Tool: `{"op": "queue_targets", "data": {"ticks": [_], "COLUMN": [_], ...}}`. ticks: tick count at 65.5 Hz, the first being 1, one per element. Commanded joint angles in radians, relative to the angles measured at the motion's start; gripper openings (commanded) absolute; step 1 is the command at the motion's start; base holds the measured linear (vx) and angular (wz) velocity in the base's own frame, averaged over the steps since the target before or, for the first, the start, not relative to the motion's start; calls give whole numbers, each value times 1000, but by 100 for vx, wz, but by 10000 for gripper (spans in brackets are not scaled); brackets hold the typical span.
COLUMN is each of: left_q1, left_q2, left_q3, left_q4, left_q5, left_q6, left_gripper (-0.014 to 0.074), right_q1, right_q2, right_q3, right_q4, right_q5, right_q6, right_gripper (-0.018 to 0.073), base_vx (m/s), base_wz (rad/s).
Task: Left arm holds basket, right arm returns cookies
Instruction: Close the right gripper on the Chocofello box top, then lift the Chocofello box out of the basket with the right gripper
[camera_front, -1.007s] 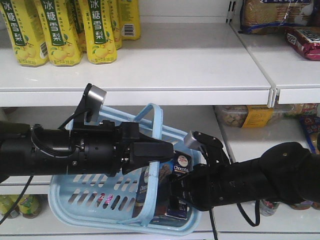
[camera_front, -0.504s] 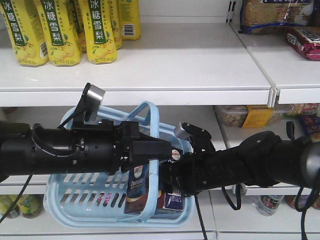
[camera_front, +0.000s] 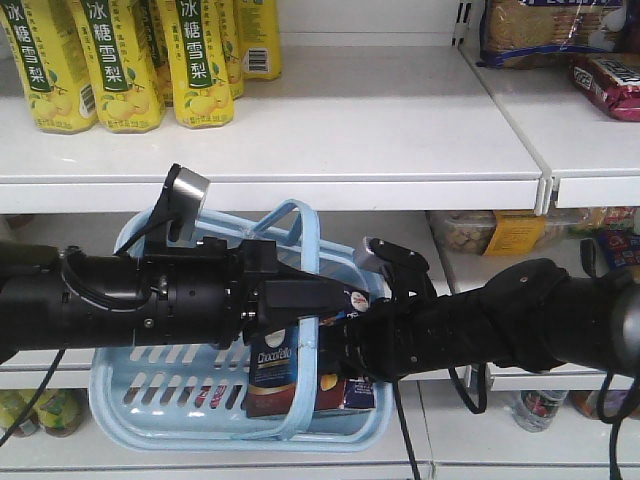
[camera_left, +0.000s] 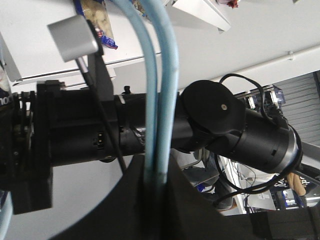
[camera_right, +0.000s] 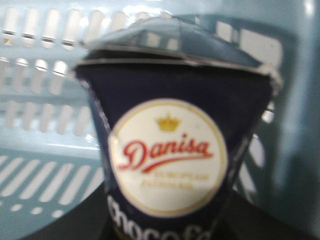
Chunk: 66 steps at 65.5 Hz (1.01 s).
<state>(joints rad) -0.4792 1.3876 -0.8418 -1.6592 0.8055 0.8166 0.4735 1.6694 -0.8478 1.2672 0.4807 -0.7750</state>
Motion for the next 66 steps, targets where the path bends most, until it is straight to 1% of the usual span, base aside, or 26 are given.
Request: {"op": "queue_targets", "data": {"ticks": [1, 8, 11, 27, 36, 43, 59, 66], "left_q1": [-3, -3, -3, -3, -3, -3, -3, -3], "left_q2": [-39, -39, -39, -39, -39, -39, -39, -39], "left_q3": [-39, -39, -39, -39, -39, -39, -39, -39], "left_q4": [-112, -112, -112, -112, -112, -112, -112, -112], "left_q5": [74, 74, 74, 74, 74, 74, 74, 74], "left_q6": [7, 7, 7, 7, 7, 7, 7, 7], "left_gripper": [-6, -6, -6, -6, -6, -6, -6, -6], "right_q1": [-1, -1, -1, -3, -34, -70, -141, -172], "right_q2": [-89, -138, -157, -241, -292, -346, -494, -562], "right_q3": [-27, -27, -27, -27, -27, -27, -27, -27], "right_q4": [25, -17, -50, -296, -412, -465, -532, -577], "right_q5": [13, 16, 16, 50, 74, 113, 214, 273], "right_q6": [-2, 48, 90, 311, 426, 461, 474, 483], "right_gripper": [132, 132, 133, 136, 139, 139, 143, 143], "base_vx": [0, 0, 0, 0, 0, 0, 0, 0], "base_wz": [0, 0, 0, 0, 0, 0, 0, 0]}}
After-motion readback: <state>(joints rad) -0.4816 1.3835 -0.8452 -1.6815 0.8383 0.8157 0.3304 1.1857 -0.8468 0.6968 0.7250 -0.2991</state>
